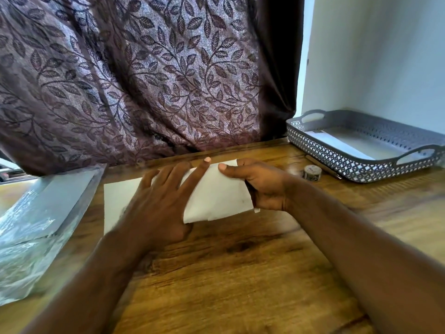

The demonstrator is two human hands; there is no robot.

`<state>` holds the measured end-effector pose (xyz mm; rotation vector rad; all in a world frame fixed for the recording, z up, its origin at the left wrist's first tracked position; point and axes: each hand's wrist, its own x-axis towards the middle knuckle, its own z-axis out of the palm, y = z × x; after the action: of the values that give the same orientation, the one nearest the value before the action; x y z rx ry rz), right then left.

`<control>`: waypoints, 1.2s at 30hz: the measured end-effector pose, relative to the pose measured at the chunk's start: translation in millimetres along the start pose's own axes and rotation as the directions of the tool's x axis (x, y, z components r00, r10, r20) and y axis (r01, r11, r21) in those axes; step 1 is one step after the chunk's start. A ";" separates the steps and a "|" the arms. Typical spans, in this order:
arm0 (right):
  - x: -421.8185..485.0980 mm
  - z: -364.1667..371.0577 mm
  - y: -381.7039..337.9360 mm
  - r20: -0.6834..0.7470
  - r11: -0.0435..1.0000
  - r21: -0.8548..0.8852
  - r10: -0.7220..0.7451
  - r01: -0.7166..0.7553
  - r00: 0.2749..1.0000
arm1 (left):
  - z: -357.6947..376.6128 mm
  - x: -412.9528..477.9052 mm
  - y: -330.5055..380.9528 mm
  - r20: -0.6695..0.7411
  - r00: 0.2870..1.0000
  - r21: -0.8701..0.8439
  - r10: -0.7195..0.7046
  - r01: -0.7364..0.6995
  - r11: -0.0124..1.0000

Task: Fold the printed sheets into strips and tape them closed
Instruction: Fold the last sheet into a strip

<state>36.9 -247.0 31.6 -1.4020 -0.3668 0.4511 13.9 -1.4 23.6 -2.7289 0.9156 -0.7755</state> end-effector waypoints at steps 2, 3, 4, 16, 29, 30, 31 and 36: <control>-0.3 -2.4 -1.9 -0.005 0.999 -0.030 -0.023 0.023 1.000 | 1.1 -0.6 -3.7 -0.003 1.000 0.011 0.001 -0.001 1.000; -0.5 -4.6 -4.5 -0.013 0.998 -0.035 -0.045 0.044 0.999 | 1.4 -1.2 -6.3 -0.006 1.000 0.014 -0.004 0.004 1.000; -1.0 -7.3 -7.9 -0.026 0.997 -0.032 -0.072 0.071 0.997 | 1.8 -2.1 -9.4 -0.016 1.000 0.009 -0.018 0.018 1.000; 10.6 -67.6 8.3 -0.468 0.519 -0.823 -0.389 -0.231 0.793 | 18.7 -10.7 -44.6 -0.033 0.978 -0.062 -0.205 0.202 0.977; 28.6 -63.2 17.3 -0.417 0.134 -0.907 -0.151 -0.400 0.896 | 28.2 -13.5 -53.2 -0.005 0.981 -0.113 -0.194 0.192 0.975; 27.3 -64.6 17.1 -0.417 0.184 -0.903 -0.159 -0.388 0.895 | 28.4 -13.8 -53.6 -0.002 0.981 -0.124 -0.196 0.194 0.973; 26.4 -66.3 17.2 -0.419 0.257 -0.893 -0.169 -0.371 0.892 | 29.0 -14.4 -54.2 0.000 0.980 -0.137 -0.200 0.198 0.971; 20.1 -74.9 17.1 -0.447 0.545 -0.794 -0.224 -0.269 0.866 | 33.0 -16.4 -59.6 0.019 0.971 -0.191 -0.238 0.237 0.952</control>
<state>90.3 -299.0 4.1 -2.4260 -0.1060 -0.1613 50.8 55.7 6.7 -3.0501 0.7027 -0.7684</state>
